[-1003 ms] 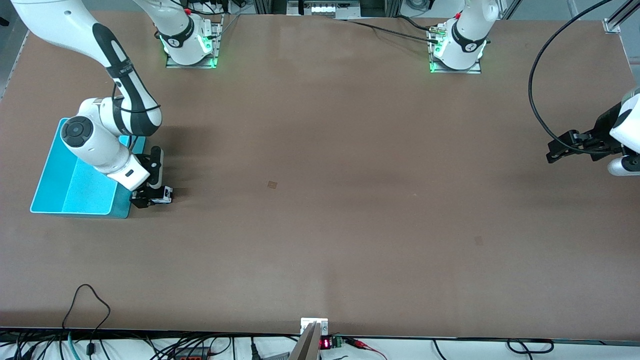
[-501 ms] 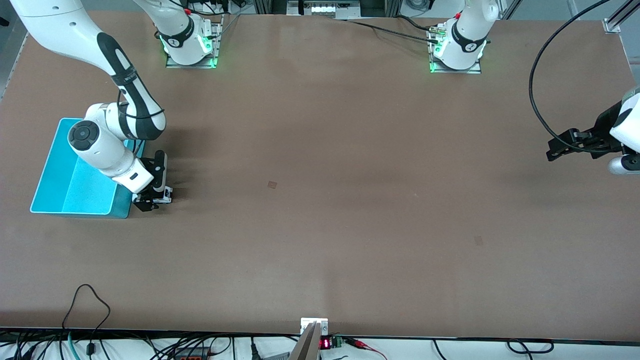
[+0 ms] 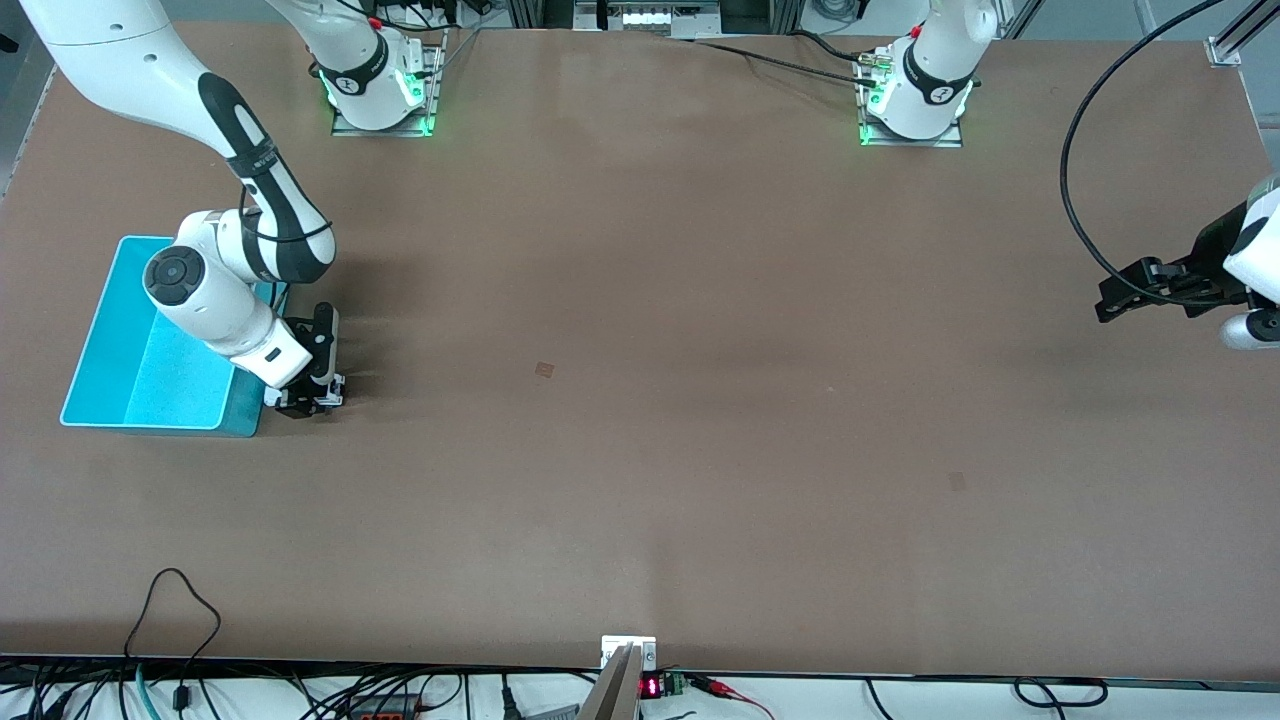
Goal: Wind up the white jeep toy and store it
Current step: 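Grasp the white jeep with the right gripper and lift it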
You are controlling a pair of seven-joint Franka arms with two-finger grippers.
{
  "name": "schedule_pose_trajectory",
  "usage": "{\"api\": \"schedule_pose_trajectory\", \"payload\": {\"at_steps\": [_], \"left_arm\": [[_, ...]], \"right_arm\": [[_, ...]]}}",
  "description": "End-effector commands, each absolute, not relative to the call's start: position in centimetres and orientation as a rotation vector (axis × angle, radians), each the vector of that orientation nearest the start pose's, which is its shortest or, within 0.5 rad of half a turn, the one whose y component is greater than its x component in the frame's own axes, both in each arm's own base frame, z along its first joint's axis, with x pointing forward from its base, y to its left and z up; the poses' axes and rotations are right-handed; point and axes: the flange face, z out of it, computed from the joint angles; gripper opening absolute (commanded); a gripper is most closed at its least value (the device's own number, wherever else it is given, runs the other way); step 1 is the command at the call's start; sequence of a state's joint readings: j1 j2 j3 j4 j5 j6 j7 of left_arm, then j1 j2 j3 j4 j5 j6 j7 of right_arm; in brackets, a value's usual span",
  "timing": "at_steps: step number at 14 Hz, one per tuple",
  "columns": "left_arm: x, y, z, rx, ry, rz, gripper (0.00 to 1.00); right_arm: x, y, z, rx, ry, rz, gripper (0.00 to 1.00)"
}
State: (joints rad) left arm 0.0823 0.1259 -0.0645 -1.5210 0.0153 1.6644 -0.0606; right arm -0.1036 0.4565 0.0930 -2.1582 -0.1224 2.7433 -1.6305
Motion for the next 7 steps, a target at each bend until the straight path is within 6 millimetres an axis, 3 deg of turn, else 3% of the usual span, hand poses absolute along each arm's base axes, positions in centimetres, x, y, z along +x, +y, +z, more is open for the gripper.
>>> {"api": "schedule_pose_trajectory", "payload": {"at_steps": [1, 5, 7], "left_arm": [[59.4, 1.9, 58.8, -3.15, -0.146, -0.022, 1.0], [59.4, 1.9, 58.8, -3.15, -0.146, -0.024, 1.0], [59.4, 1.9, 58.8, -3.15, -0.146, -0.024, 1.0]], "right_arm": [[58.1, -0.3, 19.5, 1.972, 2.3, 0.136, 0.0], [58.2, -0.3, 20.2, 1.995, 2.275, 0.141, 0.0], [58.5, -0.1, 21.8, 2.055, 2.195, 0.169, 0.0]]}}
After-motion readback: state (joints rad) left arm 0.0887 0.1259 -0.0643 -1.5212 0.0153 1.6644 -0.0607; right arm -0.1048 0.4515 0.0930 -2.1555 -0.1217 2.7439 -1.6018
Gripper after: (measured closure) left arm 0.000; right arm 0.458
